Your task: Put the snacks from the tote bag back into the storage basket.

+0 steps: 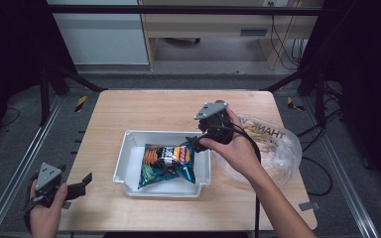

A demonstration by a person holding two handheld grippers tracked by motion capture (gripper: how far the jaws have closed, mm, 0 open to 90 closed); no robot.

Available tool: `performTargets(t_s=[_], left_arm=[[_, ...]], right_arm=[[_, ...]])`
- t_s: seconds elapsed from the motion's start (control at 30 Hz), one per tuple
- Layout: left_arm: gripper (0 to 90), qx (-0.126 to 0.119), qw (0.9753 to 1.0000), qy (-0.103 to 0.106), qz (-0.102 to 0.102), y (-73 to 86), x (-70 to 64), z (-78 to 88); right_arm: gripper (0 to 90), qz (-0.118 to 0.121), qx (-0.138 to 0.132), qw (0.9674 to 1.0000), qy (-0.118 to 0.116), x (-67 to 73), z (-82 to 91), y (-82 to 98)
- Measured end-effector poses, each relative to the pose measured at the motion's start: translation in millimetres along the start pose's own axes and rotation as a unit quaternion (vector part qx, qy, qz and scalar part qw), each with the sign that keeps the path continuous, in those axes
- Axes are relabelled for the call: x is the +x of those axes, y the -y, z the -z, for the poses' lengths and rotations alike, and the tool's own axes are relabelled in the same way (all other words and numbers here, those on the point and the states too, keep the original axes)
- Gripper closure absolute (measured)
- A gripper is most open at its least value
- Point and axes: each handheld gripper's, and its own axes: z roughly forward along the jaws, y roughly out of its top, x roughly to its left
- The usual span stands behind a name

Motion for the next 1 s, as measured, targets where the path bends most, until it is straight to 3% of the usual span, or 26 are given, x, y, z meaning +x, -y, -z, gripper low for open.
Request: performTargets(t_s=[0.43,0.7,1.0], left_arm=[[2.5,0.006,1.0000,0.000,-0.007,0.2,-2.5,-1.4],[2.4,0.010,0.9999,-0.001,-0.009,0.7,-2.1,-2.4],[2.5,0.013,0.9999,0.000,-0.007,1.1,-2.7,-3.0]], right_arm=[[4.9,-0.014,-0.018,0.9992,0.032,-6.2,32.0,9.5],[4.6,-0.027,-0.026,0.9974,0.061,-14.5,58.2,22.7],[4.2,-0.038,-0.041,0.9949,0.084,-16.8,73.5,35.2]])
